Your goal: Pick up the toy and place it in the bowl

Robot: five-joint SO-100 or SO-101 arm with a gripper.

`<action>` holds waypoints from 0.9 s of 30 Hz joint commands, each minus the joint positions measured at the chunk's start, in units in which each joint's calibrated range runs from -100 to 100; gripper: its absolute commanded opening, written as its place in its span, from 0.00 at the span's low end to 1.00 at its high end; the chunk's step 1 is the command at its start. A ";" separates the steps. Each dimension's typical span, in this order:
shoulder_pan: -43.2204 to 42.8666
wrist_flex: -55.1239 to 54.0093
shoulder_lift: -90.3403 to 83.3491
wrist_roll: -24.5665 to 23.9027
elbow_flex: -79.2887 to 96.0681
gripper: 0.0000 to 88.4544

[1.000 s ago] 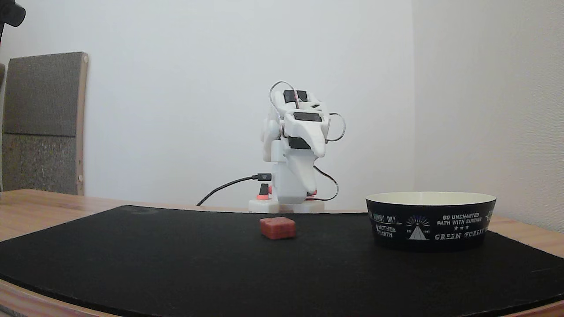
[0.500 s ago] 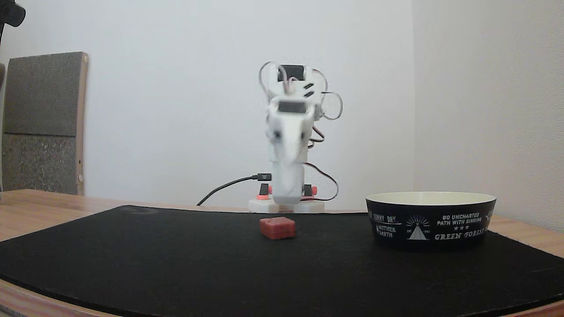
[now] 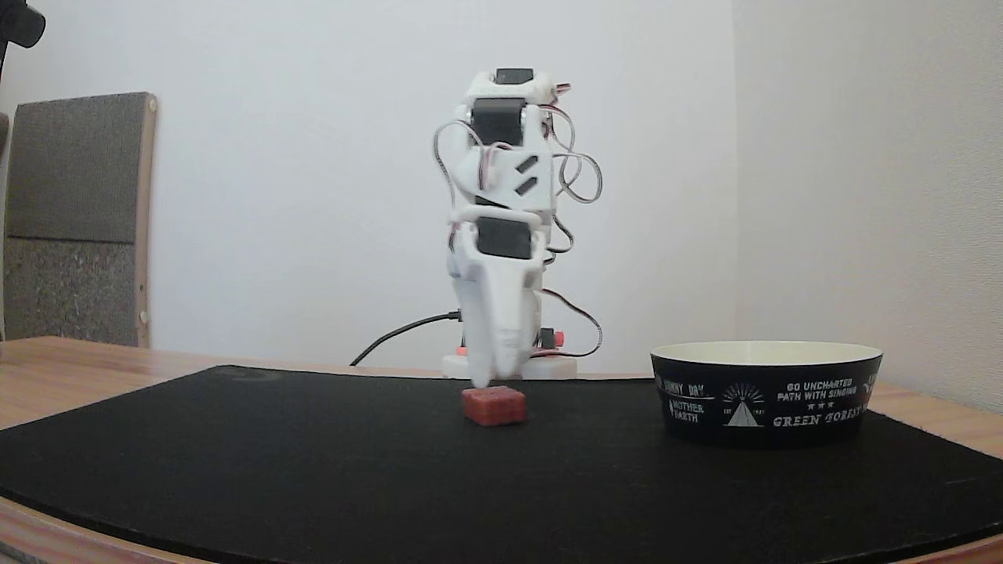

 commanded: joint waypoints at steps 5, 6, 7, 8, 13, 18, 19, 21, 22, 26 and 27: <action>-0.32 3.49 0.18 0.13 -2.84 0.44; -0.32 3.41 0.27 0.13 -2.75 0.44; -0.24 3.15 0.27 0.18 -2.66 0.44; -0.24 2.90 0.27 0.18 -2.48 0.44; -0.99 2.73 2.10 0.18 -2.93 0.44; -2.92 2.82 10.61 0.18 -7.35 0.44; -2.92 2.90 13.61 0.18 -9.42 0.44; -2.83 3.24 16.27 0.55 -11.77 0.44; -2.75 3.49 17.36 1.38 -12.85 0.44; -2.41 3.58 19.86 4.15 -14.29 0.44; -2.41 3.58 19.94 4.15 -14.11 0.44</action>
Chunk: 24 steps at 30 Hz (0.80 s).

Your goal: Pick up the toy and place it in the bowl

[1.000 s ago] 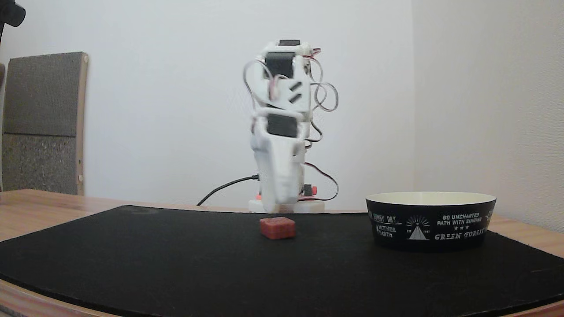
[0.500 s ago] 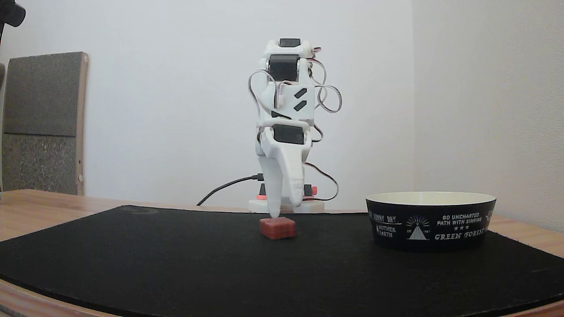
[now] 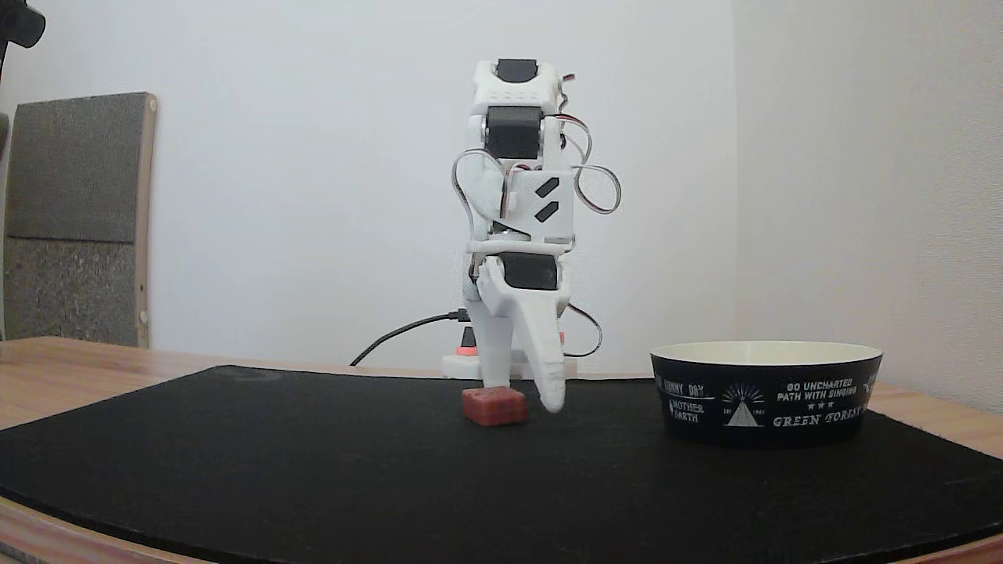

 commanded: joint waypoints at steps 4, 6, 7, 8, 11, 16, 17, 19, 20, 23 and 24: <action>0.17 0.12 2.88 1.01 -1.19 0.44; 0.50 0.12 3.04 0.70 -1.19 0.44; 0.50 0.20 3.04 0.59 -1.19 0.44; 0.58 0.29 3.04 0.54 -1.19 0.43; 2.01 1.64 3.04 0.38 -1.19 0.29; 3.68 1.22 2.88 -2.23 -1.19 0.18; 3.68 1.22 2.88 -2.23 -1.19 0.18; 3.68 1.13 2.71 -2.38 -1.10 0.18; 3.68 1.13 2.71 -2.75 -1.10 0.18; 4.26 1.05 2.63 -2.85 -1.10 0.18; 4.35 1.05 2.63 -2.85 -1.10 0.18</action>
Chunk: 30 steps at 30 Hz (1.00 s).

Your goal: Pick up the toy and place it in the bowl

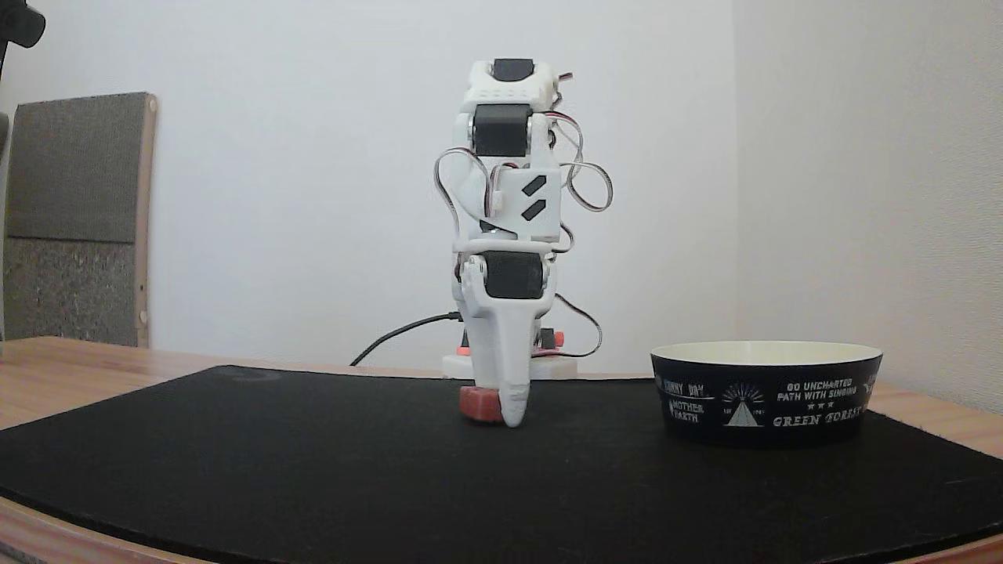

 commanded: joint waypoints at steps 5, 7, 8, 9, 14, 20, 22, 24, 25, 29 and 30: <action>1.52 -0.39 -0.21 -0.28 0.41 0.02; 1.52 -0.39 -0.29 -0.28 0.41 0.03; 1.52 -0.39 -0.37 -0.28 0.41 0.03; 1.52 -0.39 -0.87 -0.28 0.41 0.03; 0.18 -0.13 -11.54 -0.28 0.50 0.03; -14.79 -0.64 -31.05 -1.27 6.09 0.03; -18.89 -3.10 -33.55 -1.90 8.79 0.03; -22.66 -6.82 -34.80 -1.90 11.76 0.03; -26.17 -11.06 -34.89 -1.90 13.75 0.04; -35.29 -16.65 -34.97 -1.90 15.55 0.04; -35.96 -17.58 -34.97 -1.90 15.46 0.04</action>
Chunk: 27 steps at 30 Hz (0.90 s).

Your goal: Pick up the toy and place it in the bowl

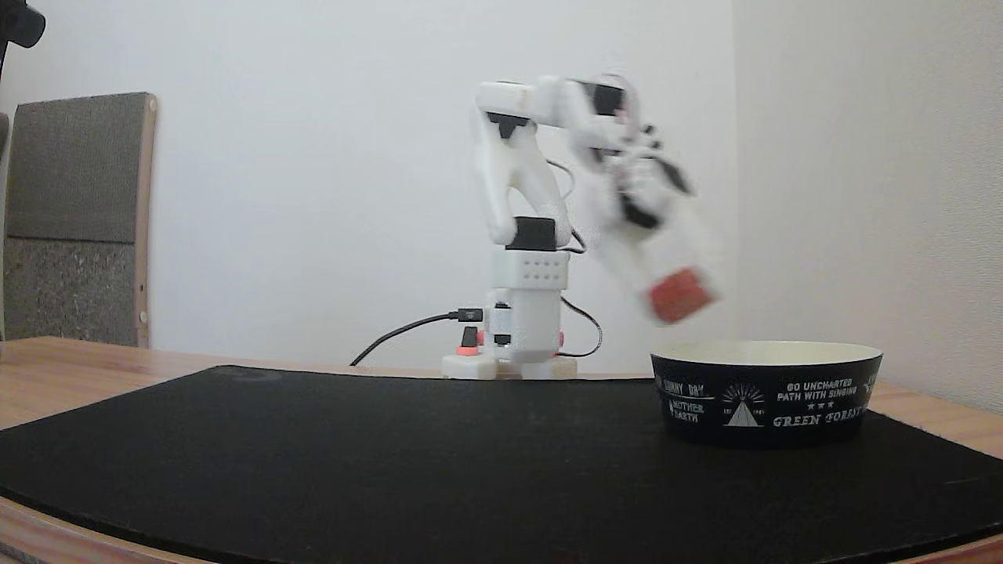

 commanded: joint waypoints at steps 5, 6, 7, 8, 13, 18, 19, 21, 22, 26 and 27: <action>-5.58 -9.91 -1.91 -0.25 0.43 0.28; -5.41 -9.74 -2.00 -0.25 0.70 0.32; -4.91 -9.74 -2.16 -0.20 1.06 0.33; -4.07 -9.74 -2.16 -0.25 1.33 0.33; 4.63 -9.82 -2.75 -0.30 2.77 0.29; 18.18 -6.27 -7.92 -1.76 6.19 0.28; 20.27 -5.34 -10.42 -2.80 8.36 0.26; 22.86 -4.24 -15.75 -3.85 13.58 0.18; 23.53 -3.73 -18.76 -3.90 16.74 0.14; 22.36 -1.27 -36.35 -7.24 34.31 0.03; 22.44 -1.27 -39.93 -9.17 36.93 0.03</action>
